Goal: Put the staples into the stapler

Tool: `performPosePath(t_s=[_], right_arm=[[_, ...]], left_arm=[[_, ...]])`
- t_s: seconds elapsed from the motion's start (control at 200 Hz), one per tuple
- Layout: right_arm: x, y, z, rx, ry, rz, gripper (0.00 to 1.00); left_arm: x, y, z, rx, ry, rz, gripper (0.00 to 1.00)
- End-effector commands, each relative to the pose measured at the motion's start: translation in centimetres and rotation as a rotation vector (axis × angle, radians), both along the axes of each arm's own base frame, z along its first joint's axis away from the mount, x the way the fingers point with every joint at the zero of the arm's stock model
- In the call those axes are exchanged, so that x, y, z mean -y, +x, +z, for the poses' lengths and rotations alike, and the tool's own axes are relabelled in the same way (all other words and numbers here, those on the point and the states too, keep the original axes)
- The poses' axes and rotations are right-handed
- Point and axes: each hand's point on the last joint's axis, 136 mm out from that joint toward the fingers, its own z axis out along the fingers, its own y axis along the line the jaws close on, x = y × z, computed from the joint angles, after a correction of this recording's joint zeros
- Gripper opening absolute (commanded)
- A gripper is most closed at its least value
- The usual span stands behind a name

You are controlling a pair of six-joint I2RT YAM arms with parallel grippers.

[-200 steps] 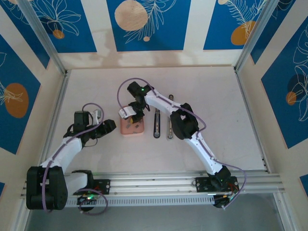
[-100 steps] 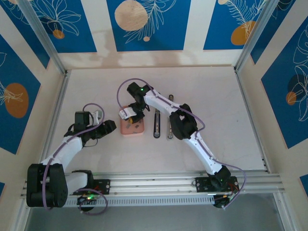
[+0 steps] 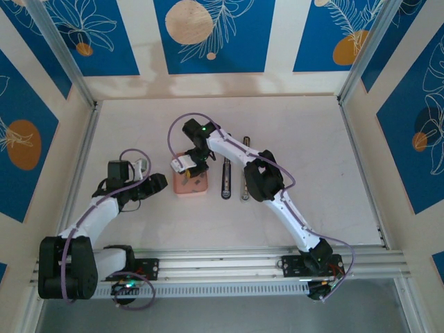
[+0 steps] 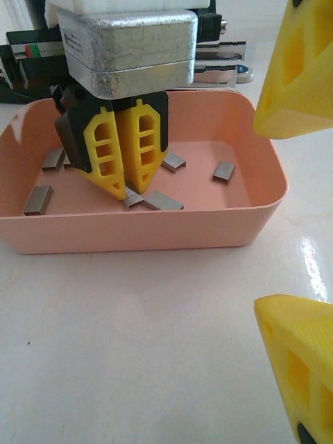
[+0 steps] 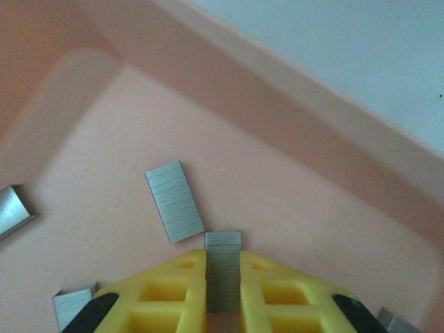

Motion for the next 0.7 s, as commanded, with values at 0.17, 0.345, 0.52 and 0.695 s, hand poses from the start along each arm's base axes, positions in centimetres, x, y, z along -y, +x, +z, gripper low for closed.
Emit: performPosePath(t_s=[0.17, 0.345, 0.52, 0.695], right_arm=[[-0.1, -0.6, 6.8, 0.031, 0.116, -0.056, 0.14], [1.3, -1.4, 9.3, 0.0, 0.154, -0.163, 0.14], [3.7, -2.2, 11.9, -0.037, 0.212, -0.337, 0.15], [6.9, -4.0, 13.3, -0.122, 0.243, -0.568, 0.12]], left_arm=[[-0.6, -0.2, 1.6, 0.049, 0.032, 0.009, 0.61], [-0.4, -0.4, 2.6, 0.063, 0.031, 0.005, 0.6], [0.5, -0.1, 3.6, 0.109, 0.052, -0.017, 0.59], [2.7, 0.6, 4.6, 0.155, 0.078, -0.074, 0.59]])
